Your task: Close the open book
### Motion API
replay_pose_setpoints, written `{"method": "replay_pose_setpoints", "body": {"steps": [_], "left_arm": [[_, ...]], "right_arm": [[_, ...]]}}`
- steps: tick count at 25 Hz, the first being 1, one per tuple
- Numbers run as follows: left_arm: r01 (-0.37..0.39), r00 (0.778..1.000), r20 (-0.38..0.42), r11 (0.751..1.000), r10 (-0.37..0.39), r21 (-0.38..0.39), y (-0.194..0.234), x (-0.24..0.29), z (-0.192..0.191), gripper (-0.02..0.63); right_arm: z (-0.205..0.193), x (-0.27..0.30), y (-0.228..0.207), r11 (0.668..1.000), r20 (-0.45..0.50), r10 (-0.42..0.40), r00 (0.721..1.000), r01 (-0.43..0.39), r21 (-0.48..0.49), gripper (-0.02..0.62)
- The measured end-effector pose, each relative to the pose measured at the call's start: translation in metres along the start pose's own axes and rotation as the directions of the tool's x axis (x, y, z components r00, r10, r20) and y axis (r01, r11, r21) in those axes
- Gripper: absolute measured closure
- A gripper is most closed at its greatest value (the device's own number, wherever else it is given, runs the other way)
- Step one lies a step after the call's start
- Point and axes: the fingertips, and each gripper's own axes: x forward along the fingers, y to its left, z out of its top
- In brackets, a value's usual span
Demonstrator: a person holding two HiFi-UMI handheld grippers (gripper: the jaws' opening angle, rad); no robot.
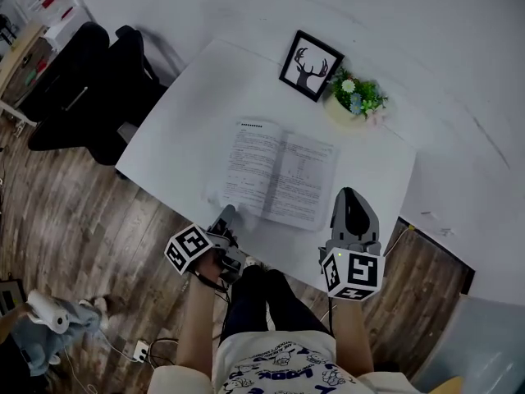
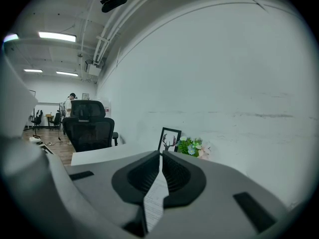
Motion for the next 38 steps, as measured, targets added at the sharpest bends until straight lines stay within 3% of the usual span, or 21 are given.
{"method": "replay_pose_setpoints", "body": {"steps": [22,28,38], "left_arm": [[-0.009,1.000,0.025,0.984,0.013,-0.176,0.021,0.023,0.011,0.457],[-0.006,0.999,0.038,0.988,0.012,-0.155,0.019,0.025,0.016,0.463],[0.004,0.998,0.065,0.995,0.002,-0.099,0.011,0.019,0.020,0.548]], "right_arm": [[-0.003,0.013,-0.016,1.000,-0.016,-0.025,1.000,0.025,-0.002,0.558],[-0.003,0.015,-0.012,1.000,-0.017,-0.015,1.000,0.015,-0.001,0.558],[0.000,0.013,-0.015,1.000,-0.011,-0.016,1.000,0.016,-0.006,0.558]]}}
